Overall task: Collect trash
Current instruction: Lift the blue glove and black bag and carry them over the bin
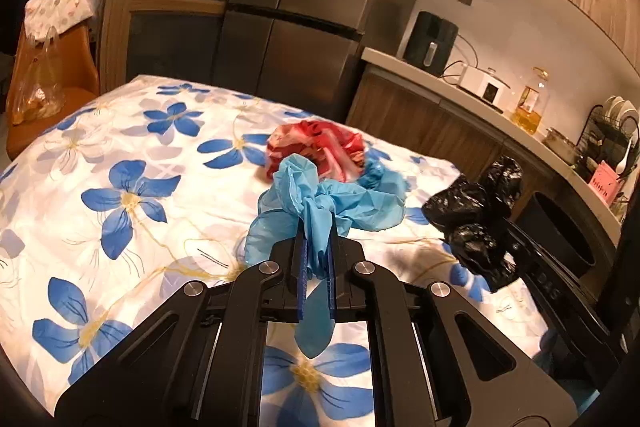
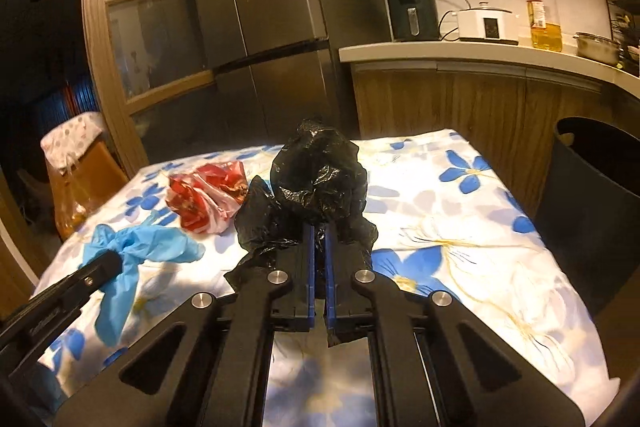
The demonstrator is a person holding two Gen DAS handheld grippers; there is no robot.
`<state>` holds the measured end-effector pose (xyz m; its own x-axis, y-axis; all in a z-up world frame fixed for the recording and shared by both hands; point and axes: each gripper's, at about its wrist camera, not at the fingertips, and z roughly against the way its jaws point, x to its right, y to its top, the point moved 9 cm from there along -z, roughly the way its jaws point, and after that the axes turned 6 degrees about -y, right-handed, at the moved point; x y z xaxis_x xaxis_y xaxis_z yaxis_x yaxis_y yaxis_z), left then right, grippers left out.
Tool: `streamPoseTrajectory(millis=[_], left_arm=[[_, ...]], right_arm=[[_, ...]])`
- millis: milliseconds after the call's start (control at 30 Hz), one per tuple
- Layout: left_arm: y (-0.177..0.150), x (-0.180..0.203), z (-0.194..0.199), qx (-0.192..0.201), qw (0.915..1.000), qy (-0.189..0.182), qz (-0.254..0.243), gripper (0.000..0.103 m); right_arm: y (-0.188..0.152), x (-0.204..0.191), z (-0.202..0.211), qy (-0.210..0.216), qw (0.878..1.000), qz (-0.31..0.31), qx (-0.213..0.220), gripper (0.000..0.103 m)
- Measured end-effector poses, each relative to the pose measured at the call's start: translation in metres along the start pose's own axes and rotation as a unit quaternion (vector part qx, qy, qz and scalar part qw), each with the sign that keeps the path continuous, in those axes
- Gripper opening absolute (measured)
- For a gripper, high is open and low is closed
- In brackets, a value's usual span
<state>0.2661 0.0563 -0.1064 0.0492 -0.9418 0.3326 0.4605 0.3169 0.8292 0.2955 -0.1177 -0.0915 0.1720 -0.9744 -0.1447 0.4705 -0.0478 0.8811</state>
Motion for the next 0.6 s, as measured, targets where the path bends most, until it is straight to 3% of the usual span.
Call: streamPoseTrajectory(millis=[600], left_arm=[[0.008,0.075,0.019,0.019,0.9981,-0.031,-0.049,0.006]], right_arm=[[0.024,0.050,0.072,-0.022,0.998,-0.030,0.058,0.005]])
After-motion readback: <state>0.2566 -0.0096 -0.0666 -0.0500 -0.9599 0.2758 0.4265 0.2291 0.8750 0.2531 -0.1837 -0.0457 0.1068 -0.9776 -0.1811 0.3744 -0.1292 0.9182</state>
